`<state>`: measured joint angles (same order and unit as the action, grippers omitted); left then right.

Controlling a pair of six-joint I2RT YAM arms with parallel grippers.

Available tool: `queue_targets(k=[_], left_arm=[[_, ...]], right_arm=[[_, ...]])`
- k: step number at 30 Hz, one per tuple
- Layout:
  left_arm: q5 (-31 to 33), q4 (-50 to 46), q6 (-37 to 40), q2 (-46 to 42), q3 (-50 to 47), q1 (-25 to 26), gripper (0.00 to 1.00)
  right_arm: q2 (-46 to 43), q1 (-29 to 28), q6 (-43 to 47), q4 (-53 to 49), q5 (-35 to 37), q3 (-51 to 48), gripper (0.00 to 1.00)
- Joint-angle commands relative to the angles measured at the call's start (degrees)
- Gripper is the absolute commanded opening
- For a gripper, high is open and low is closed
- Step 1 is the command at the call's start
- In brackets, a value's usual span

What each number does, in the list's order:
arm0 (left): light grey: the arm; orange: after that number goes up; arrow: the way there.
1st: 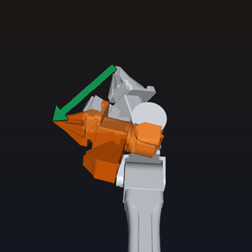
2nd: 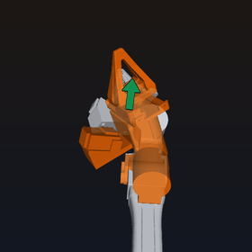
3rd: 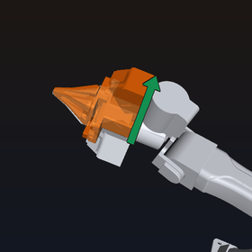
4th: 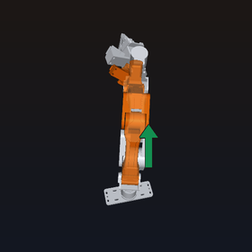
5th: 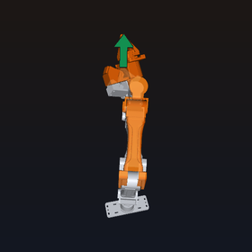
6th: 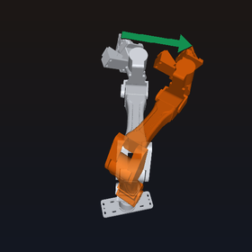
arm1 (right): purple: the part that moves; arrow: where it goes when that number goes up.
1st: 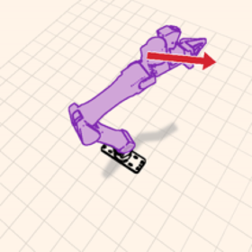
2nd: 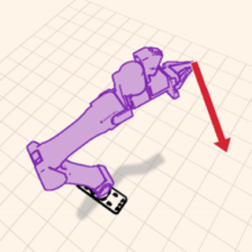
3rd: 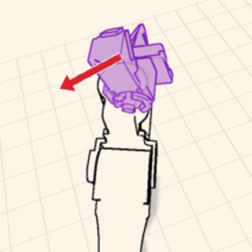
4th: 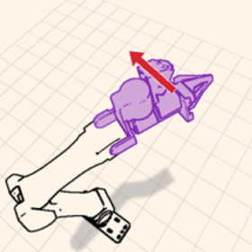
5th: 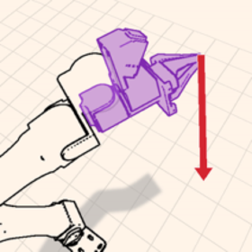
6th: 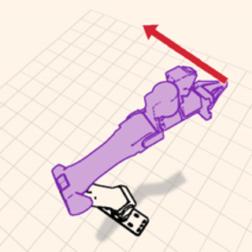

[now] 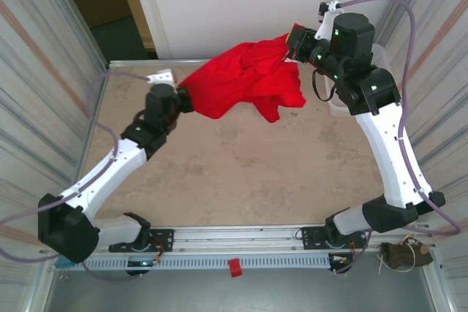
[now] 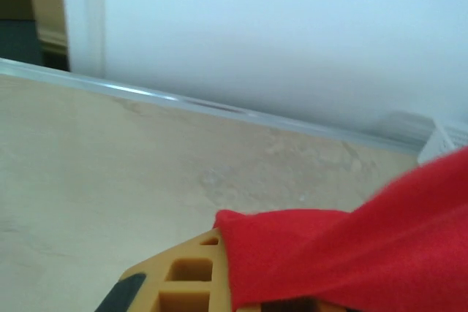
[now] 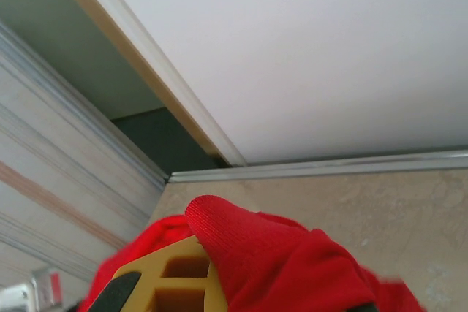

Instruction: Fold the inside-out t-shirt

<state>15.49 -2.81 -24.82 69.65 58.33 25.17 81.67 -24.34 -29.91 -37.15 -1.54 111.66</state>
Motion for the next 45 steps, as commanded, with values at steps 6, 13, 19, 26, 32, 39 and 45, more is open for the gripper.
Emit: queue_targets(k=[6, 13, 19, 26, 32, 39, 45], left_arm=[[-14.7, -6.0, 6.8, -6.3, -0.2, -4.2, 0.67], [-15.3, 0.2, 10.2, -5.5, 4.6, 6.5, 0.71], [-17.0, 1.6, 18.7, 7.2, 18.8, 17.6, 0.72], [-17.6, 4.5, 21.2, 16.9, 25.3, 21.7, 0.75], [-15.8, 5.2, 19.8, 20.2, 29.7, 20.5, 0.39], [-32.2, 7.6, 11.1, 14.4, 35.8, 11.7, 0.0], [-50.3, 18.5, -7.5, 15.3, 37.6, 2.5, 0.0]], right_arm=[[-1.2, -0.7, -2.3, 5.3, -5.3, -3.8, 0.0], [0.7, -2.9, -2.6, 6.1, -7.6, -3.1, 0.0], [1.6, -4.2, -2.2, 5.6, -6.9, -2.6, 0.0], [1.9, -4.7, -2.1, 5.2, -6.3, -2.0, 0.0], [2.9, -5.0, -1.0, 3.4, -6.0, 1.7, 0.0], [2.4, 1.5, -2.5, 3.0, -7.1, 2.5, 0.0], [2.7, 3.0, -2.8, 4.6, -11.0, 2.5, 0.32]])
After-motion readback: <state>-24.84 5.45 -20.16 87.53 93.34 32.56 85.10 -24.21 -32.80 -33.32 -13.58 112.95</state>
